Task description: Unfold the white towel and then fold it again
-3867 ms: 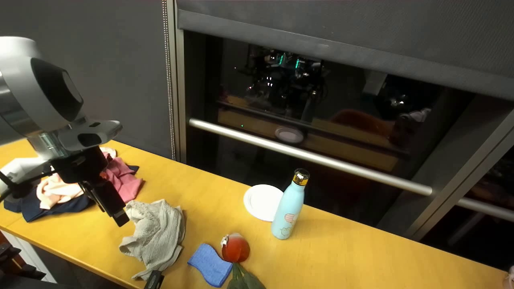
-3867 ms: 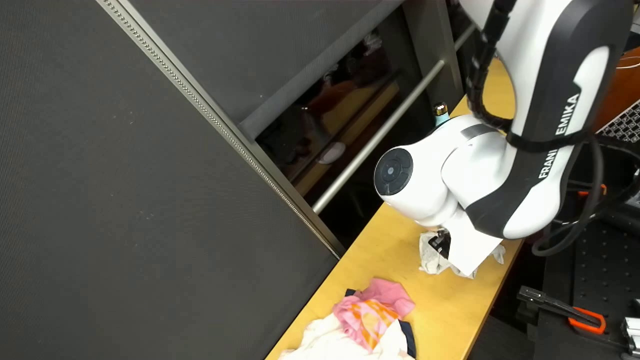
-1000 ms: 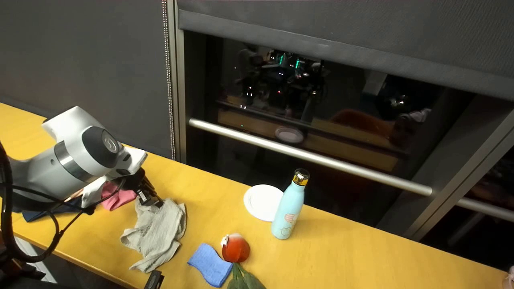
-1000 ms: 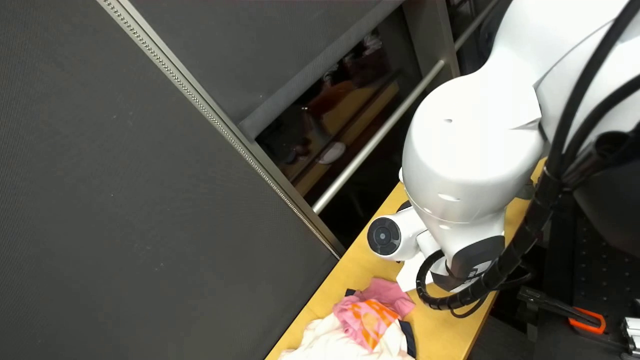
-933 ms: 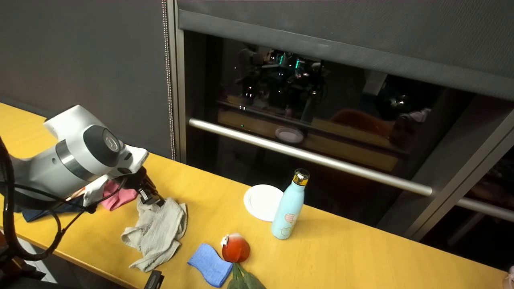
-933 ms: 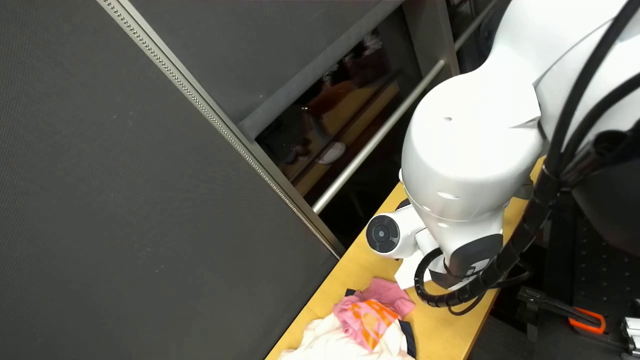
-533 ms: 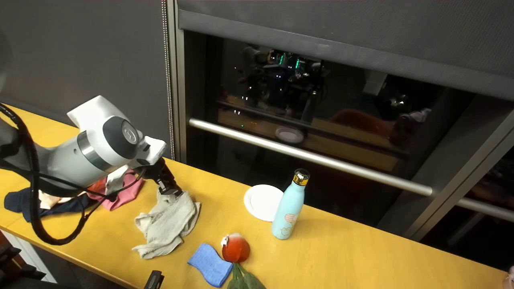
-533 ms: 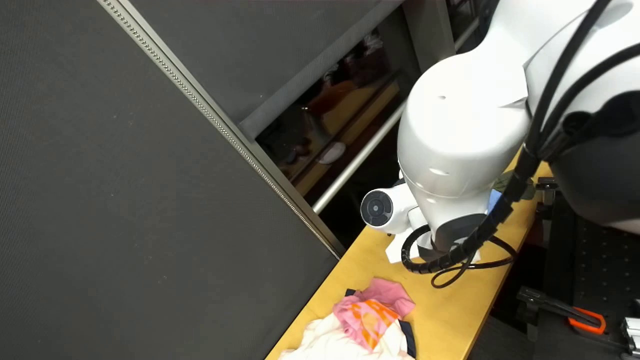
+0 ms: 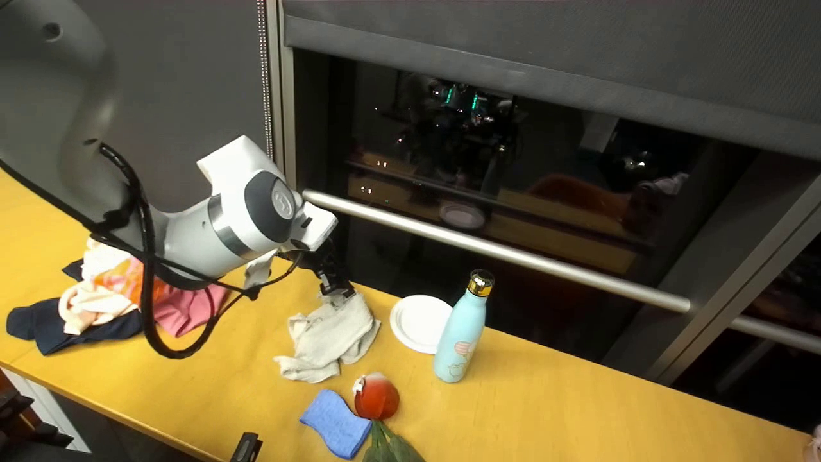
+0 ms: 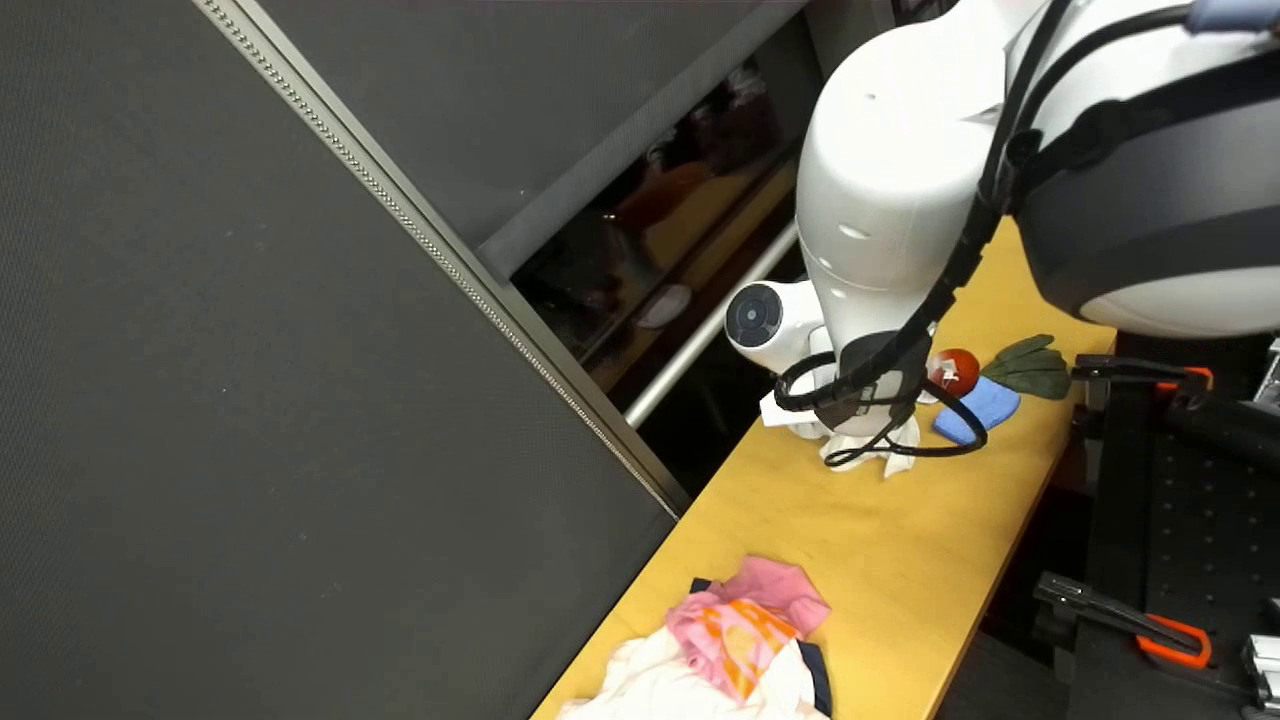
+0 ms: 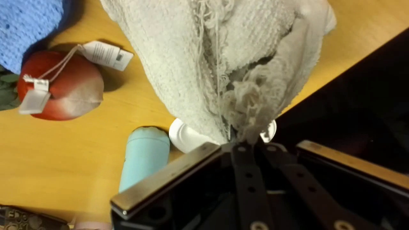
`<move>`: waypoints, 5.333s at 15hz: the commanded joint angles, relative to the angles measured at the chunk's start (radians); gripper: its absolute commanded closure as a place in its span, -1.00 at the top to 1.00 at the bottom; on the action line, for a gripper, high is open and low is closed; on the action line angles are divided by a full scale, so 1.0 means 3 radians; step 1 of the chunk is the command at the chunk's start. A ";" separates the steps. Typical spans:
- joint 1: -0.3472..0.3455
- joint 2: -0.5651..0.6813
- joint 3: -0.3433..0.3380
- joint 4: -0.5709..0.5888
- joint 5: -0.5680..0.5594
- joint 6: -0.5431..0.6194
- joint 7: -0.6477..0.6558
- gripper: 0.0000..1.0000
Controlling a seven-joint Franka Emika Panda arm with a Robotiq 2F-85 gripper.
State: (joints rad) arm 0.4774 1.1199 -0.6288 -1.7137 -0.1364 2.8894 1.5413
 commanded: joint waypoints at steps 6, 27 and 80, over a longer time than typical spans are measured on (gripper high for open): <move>0.0021 -0.0294 -0.0310 -0.0128 0.0160 -0.0064 0.0118 -0.98; 0.0929 -0.0005 -0.1153 -0.0532 0.0132 -0.0011 0.1004 -0.98; -0.0923 -0.0999 0.1345 -0.0547 0.0533 -0.1817 -0.2413 1.00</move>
State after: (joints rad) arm 0.1761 0.8200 -0.2006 -1.8715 0.0462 2.3584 0.7369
